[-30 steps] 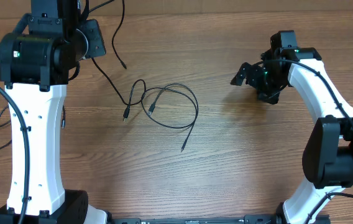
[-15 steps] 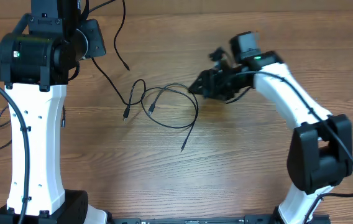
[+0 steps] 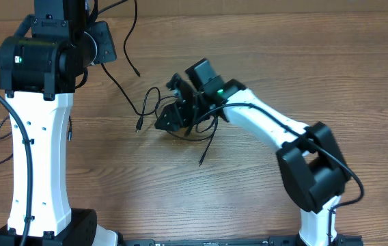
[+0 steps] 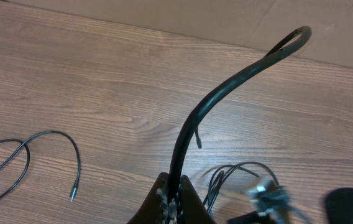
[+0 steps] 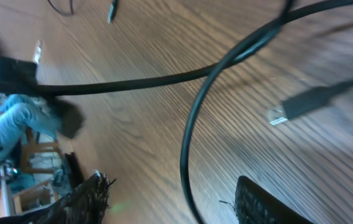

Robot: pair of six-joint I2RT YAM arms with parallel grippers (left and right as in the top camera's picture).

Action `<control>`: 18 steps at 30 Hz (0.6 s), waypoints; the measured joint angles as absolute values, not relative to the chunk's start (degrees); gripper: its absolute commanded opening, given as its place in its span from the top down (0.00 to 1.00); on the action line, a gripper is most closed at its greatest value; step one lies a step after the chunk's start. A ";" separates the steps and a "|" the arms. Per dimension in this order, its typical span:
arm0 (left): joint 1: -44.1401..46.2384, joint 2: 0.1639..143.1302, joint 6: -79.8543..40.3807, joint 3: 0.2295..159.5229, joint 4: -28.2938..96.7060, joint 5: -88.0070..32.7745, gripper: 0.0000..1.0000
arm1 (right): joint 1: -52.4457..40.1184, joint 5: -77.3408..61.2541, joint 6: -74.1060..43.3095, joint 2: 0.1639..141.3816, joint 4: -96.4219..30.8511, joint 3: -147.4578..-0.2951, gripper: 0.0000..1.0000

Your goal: Untangle cables

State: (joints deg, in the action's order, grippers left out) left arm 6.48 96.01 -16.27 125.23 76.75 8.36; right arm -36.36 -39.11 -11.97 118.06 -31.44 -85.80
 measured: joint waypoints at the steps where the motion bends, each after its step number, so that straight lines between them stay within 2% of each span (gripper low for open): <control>1: 6.48 96.01 -16.27 125.23 76.75 8.36 0.96 | -37.10 -38.85 -11.94 119.00 -30.44 -85.80 0.45; 3: 6.48 96.01 -16.27 125.23 76.75 8.36 0.96 | -38.11 -38.54 -11.97 120.33 -29.45 -85.80 0.61; 5: 6.48 96.01 -16.27 125.23 76.75 8.36 0.96 | -38.92 -37.89 -11.99 121.16 -29.15 -85.73 0.89; 6: 6.48 96.01 -16.27 125.23 76.75 8.36 0.96 | -39.11 -37.36 -12.10 121.32 -29.23 -85.69 0.96; 13: 6.50 96.01 -16.03 125.23 76.99 9.15 0.96 | -37.54 -36.10 -12.16 121.36 -31.97 -85.69 0.96; 18: 6.48 96.01 -15.88 125.23 78.17 11.38 0.96 | -31.42 -36.14 -12.21 121.36 -36.69 -85.71 0.96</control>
State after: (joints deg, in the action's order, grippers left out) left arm 6.48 96.01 -15.88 125.23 78.17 11.38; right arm -31.42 -36.14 -12.21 121.36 -36.69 -85.71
